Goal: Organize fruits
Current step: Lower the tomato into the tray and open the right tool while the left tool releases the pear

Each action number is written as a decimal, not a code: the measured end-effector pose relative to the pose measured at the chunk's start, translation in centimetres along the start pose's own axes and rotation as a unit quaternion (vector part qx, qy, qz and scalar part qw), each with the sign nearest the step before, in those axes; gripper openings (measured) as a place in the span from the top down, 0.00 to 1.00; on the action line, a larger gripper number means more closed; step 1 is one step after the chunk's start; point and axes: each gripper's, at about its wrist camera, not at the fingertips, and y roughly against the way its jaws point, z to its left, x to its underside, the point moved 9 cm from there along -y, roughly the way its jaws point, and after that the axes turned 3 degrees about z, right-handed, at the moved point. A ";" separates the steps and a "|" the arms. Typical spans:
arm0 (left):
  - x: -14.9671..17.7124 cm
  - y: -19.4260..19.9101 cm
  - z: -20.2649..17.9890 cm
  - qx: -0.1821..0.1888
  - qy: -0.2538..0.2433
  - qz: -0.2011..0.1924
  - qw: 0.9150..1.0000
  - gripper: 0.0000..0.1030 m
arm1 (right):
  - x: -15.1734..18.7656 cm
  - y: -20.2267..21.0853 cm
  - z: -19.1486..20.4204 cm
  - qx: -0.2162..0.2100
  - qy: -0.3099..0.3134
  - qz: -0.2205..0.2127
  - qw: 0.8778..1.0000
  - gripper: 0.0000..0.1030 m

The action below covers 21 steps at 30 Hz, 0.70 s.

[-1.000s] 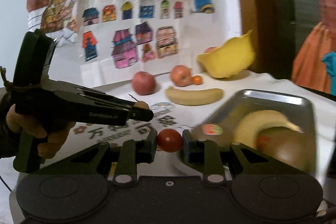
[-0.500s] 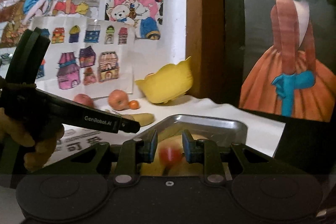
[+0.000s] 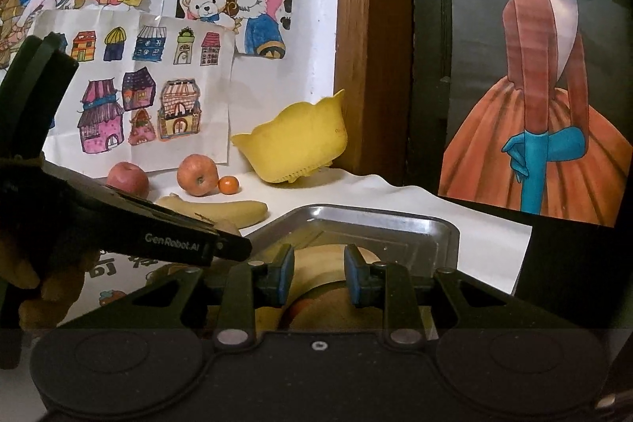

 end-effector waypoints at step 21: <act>-0.7 4.1 0.5 -0.007 0.041 -0.046 0.998 0.13 | -0.6 3.8 -0.4 0.013 -0.013 -0.023 1.000 0.32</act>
